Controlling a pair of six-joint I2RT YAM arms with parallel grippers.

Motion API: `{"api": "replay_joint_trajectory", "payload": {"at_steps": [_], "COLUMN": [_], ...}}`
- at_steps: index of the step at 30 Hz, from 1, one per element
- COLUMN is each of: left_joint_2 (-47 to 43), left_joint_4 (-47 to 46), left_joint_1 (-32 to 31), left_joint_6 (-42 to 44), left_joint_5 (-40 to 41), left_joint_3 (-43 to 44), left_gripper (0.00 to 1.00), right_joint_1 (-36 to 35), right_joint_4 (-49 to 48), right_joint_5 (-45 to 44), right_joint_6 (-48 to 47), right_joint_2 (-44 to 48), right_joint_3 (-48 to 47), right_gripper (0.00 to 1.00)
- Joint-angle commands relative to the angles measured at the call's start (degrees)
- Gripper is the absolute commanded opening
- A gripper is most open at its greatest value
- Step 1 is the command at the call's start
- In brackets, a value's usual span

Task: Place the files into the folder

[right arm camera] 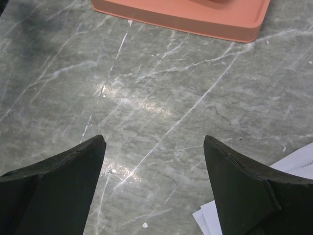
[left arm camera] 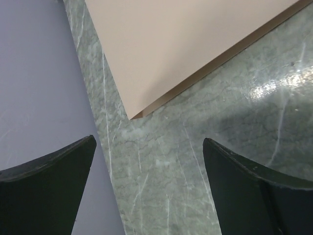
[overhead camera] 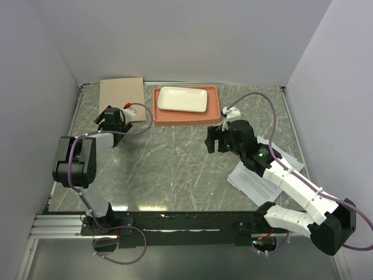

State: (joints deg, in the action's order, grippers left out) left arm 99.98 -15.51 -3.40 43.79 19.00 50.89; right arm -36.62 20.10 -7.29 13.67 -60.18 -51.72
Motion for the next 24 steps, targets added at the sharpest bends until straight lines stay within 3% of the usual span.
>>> {"api": "replay_joint_trajectory", "payload": {"at_steps": [1,24], "left_joint_2": [1.53,12.86], "left_joint_4": [-5.41,-15.86], "left_joint_1": [-0.29,-0.38], "left_joint_6": [2.61,6.48], "left_joint_5": [2.26,7.89], "left_joint_3": [0.87,7.73], "left_gripper": [0.98,0.89], "right_joint_1": [-0.38,-0.38], "right_joint_4": [-2.52,-4.63], "right_joint_5": [-1.94,-3.52], "right_joint_6": [0.3,1.09], "right_joint_2": [-0.64,-1.52], "right_joint_3": [-2.5,-1.27], "right_gripper": [0.88,0.8]}}
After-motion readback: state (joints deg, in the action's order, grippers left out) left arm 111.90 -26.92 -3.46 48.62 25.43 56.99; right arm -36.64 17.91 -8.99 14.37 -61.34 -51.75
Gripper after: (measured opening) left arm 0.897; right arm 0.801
